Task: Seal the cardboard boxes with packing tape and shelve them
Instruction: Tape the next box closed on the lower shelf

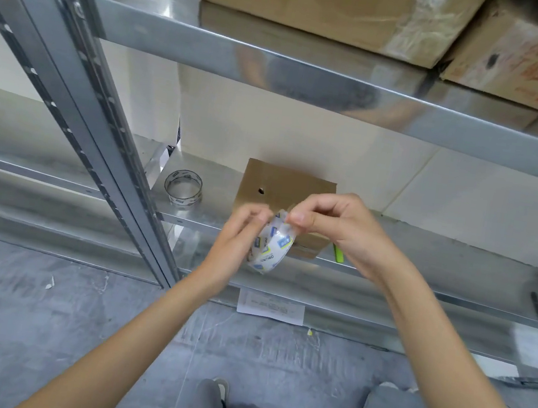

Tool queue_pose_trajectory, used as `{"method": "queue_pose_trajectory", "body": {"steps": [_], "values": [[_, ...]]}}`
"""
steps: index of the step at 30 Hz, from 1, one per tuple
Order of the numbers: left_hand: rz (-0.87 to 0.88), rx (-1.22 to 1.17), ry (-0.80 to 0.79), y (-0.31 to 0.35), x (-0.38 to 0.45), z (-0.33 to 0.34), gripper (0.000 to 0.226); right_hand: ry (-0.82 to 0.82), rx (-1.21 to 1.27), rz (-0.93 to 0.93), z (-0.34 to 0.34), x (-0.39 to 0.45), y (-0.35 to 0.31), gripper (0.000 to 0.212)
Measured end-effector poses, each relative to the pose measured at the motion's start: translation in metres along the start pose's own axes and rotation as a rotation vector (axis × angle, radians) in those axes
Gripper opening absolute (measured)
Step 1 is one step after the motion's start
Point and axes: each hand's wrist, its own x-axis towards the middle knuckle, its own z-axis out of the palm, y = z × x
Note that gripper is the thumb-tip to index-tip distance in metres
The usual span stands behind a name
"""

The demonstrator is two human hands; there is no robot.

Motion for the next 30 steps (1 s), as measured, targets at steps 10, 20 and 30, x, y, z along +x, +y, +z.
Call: {"method": "queue_pose_trajectory", "body": {"steps": [10, 20, 30], "values": [[-0.233, 0.19, -0.639, 0.045, 0.03, -0.016, 0.055, -0.042, -0.013, 0.015, -0.021, -0.004, -0.013, 0.013], [0.079, 0.167, -0.492, 0.029, -0.005, -0.001, 0.032, 0.17, -0.127, 0.041, -0.018, 0.011, 0.004, 0.011], [0.134, 0.073, -0.263, 0.011, -0.016, 0.002, 0.031, 0.275, 0.125, 0.144, -0.004, 0.026, 0.034, 0.02]]}}
